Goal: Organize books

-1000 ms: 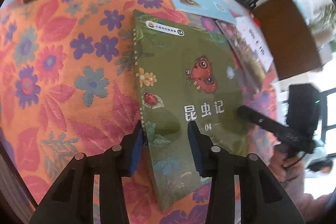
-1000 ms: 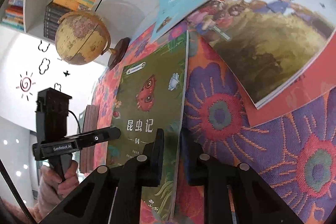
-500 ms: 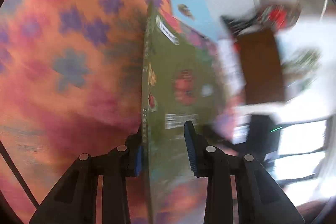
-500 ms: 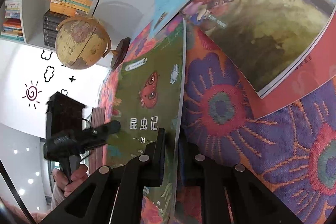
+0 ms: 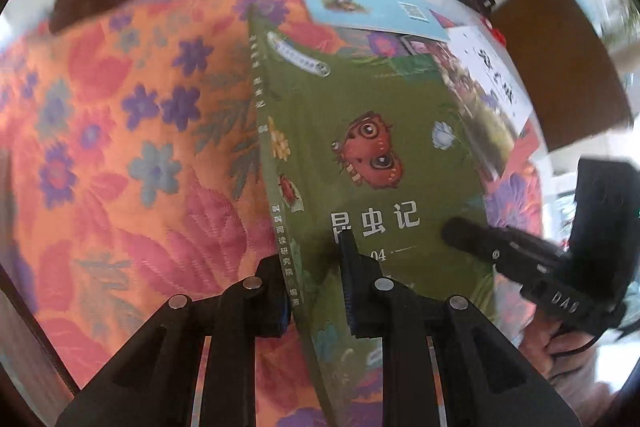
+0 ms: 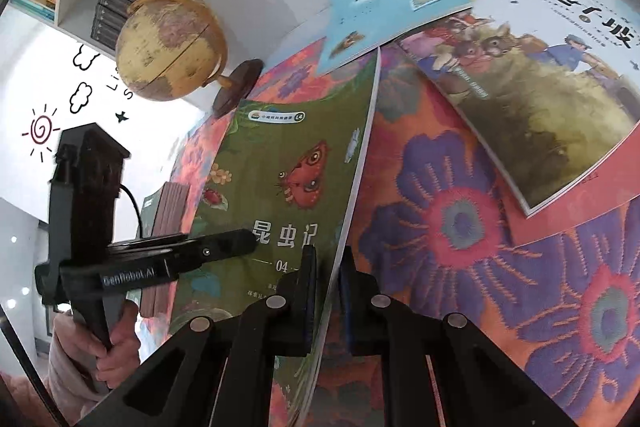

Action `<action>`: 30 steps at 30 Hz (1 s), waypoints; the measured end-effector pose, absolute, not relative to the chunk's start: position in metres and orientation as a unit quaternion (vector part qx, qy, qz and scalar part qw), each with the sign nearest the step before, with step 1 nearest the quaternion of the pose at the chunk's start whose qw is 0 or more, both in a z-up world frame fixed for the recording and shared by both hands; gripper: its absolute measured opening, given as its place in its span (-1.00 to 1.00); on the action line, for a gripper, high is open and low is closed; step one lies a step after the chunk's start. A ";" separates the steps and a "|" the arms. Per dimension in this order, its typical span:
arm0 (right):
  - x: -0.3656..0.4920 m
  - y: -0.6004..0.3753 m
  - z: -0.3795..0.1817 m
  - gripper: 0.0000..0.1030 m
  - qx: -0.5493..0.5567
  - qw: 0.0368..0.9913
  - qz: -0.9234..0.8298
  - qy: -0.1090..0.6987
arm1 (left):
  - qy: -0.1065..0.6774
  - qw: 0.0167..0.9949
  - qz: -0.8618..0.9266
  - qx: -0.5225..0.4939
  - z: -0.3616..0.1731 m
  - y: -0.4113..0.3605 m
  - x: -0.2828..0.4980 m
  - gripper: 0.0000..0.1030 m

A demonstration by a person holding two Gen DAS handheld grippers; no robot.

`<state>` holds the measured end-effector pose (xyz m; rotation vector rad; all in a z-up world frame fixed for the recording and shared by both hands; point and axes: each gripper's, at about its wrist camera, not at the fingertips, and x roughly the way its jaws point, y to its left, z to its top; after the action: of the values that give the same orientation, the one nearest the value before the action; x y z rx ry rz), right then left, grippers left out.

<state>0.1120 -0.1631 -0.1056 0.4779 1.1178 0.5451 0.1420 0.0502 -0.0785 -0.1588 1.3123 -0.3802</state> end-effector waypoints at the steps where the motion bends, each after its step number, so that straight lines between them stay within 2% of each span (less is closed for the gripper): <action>1: 0.110 -0.162 -0.103 -0.80 0.215 0.790 0.254 0.514 | 0.603 0.775 -0.177 -0.068 -0.075 0.050 0.138 -0.67; 8: 0.094 -0.151 -0.079 -0.80 0.207 0.802 0.268 0.491 | 0.600 0.767 -0.196 -0.111 -0.064 0.076 0.129 -0.62; 30: 0.064 -0.044 -0.023 -0.79 0.154 0.822 0.316 0.448 | 0.544 0.818 -0.171 -0.080 -0.002 0.170 0.082 -0.61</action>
<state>0.0638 -0.0443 -0.0234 0.3284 0.9529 0.6719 0.0822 0.1696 -0.0015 -0.1698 1.1595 -0.3641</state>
